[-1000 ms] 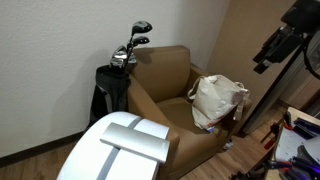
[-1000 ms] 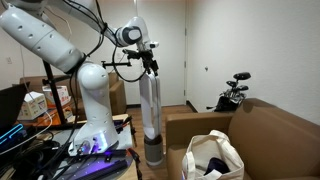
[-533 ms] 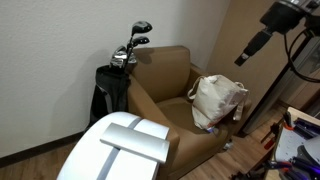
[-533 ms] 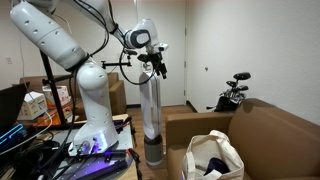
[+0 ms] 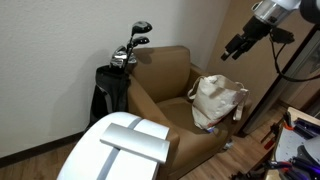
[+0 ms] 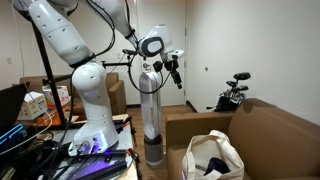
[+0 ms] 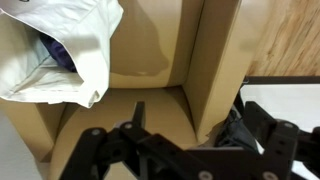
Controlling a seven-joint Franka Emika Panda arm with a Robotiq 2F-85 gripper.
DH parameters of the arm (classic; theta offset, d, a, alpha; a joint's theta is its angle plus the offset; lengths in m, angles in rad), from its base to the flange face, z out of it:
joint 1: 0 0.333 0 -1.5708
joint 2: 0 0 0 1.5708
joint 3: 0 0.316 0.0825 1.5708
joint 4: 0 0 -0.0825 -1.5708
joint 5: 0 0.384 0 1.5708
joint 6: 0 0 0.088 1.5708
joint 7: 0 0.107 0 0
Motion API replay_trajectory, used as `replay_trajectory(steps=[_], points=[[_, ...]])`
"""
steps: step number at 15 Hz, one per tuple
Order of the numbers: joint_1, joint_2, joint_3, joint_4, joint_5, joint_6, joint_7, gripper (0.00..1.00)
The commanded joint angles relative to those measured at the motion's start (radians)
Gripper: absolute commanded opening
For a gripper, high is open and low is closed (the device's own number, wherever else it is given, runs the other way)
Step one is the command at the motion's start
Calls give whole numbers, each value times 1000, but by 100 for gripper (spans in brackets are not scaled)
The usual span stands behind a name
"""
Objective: Move the bag to the left
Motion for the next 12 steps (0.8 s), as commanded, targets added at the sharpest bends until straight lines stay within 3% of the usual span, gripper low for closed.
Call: replay_trajectory(steps=[1, 6, 8, 11, 12], points=[[-93, 64, -19, 14, -45, 62, 101, 100], [-258, 127, -9, 17, -176, 89, 245, 100], [-212, 95, -47, 1, -143, 73, 190, 100], [-207, 101, -54, 1, -141, 74, 190, 100], [-240, 112, -20, 10, -196, 61, 236, 100]])
